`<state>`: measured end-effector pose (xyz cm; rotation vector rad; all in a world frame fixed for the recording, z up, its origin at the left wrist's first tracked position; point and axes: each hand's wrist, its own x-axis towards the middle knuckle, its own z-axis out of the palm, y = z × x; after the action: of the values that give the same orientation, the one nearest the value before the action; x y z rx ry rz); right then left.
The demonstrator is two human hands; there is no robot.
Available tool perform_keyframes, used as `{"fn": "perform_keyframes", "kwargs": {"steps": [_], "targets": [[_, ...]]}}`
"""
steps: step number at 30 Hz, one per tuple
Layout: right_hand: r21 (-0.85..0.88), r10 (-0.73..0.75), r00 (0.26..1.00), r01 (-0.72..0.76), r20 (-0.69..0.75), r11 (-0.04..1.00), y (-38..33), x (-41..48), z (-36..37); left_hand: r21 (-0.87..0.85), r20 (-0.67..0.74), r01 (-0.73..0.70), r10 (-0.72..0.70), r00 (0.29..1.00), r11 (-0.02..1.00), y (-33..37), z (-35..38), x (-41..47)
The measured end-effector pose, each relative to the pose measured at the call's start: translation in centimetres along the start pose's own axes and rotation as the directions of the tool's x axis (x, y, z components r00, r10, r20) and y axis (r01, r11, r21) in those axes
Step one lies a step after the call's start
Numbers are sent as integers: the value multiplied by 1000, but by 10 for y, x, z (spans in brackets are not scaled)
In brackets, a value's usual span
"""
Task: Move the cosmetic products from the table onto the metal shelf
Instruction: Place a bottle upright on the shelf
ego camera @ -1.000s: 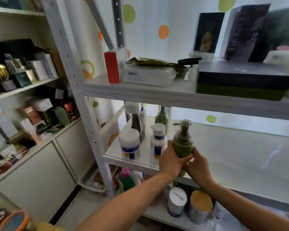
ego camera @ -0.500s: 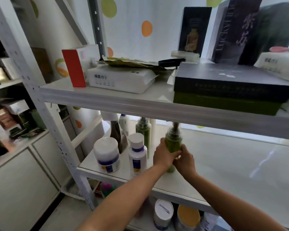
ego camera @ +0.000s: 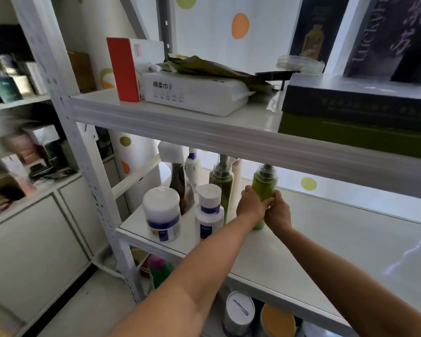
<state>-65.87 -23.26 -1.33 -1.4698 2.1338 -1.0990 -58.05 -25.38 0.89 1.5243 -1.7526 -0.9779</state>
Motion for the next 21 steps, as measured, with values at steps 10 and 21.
{"fn": "perform_keyframes", "kwargs": {"steps": [10,21], "targets": [[11,29,999,-29,-22,1000,4,14,7,51,56,29,-32,998,998,2,-1,12],[-156,44,964,-3,260,988,11,-27,-10,-99,258,-84,107,960,992,-35,-12,-36]]}}
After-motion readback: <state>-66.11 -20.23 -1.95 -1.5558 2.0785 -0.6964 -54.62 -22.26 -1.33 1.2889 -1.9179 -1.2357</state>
